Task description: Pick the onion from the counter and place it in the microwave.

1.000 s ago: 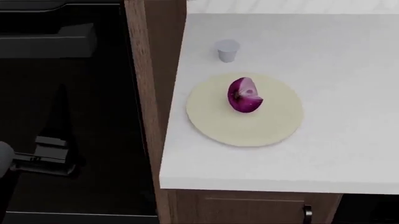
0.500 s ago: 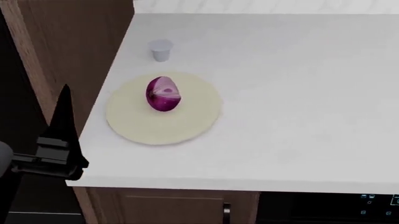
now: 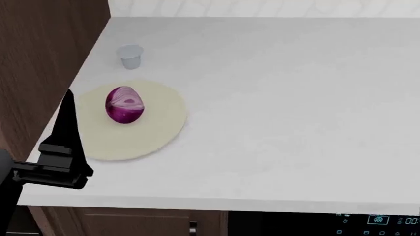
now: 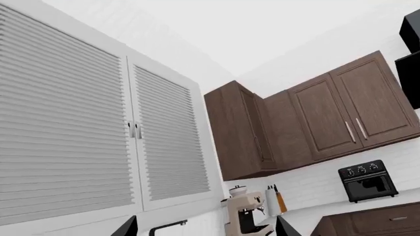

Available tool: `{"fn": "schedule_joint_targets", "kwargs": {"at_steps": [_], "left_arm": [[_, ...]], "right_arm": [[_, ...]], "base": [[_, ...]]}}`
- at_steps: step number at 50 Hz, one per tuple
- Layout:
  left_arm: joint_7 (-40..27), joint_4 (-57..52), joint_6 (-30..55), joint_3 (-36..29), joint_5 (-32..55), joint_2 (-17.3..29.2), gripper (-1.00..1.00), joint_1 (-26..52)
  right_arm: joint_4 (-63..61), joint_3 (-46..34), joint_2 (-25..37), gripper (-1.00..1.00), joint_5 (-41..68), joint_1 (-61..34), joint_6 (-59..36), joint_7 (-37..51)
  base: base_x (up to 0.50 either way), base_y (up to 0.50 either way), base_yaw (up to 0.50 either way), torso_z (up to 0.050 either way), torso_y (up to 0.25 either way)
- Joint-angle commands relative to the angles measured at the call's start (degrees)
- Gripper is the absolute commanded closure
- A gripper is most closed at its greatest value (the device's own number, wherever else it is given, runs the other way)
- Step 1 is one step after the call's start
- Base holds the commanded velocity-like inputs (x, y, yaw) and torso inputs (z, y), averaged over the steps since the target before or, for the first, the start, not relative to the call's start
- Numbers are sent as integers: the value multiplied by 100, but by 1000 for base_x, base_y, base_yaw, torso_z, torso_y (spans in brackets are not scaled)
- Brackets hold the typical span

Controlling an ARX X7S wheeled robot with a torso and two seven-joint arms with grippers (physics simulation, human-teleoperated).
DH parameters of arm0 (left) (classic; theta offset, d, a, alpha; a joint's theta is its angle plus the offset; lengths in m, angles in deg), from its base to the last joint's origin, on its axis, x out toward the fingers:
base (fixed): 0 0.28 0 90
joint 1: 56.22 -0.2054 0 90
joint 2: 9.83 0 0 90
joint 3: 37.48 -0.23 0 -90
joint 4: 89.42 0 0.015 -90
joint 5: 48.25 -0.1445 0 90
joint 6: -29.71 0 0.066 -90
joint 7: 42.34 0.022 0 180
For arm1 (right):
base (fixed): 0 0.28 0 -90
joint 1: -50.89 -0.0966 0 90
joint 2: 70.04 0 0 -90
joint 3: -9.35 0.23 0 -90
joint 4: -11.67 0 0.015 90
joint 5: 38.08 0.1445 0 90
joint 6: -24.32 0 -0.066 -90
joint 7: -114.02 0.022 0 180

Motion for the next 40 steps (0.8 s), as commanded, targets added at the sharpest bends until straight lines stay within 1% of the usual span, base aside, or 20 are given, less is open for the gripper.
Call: {"fn": "schedule_joint_targets", "kwargs": {"at_steps": [1,31,40], "left_arm": [[31,281,-95,154,-74,-100,-100,94],[-63,219,-56,92,50,-34,-100,145],[-104,178,122,136,184,-20,-100,133]], "right_arm": [[48,91,7,-100,-91,-5,-82,-41],[65,139,-13,-100,-63,149,98,14],[44,145,28,-100,-50,161,145,55]], "base": [[500,0,0,0,0],[500,0,0,0,1],[0,0,0,0,1]]}}
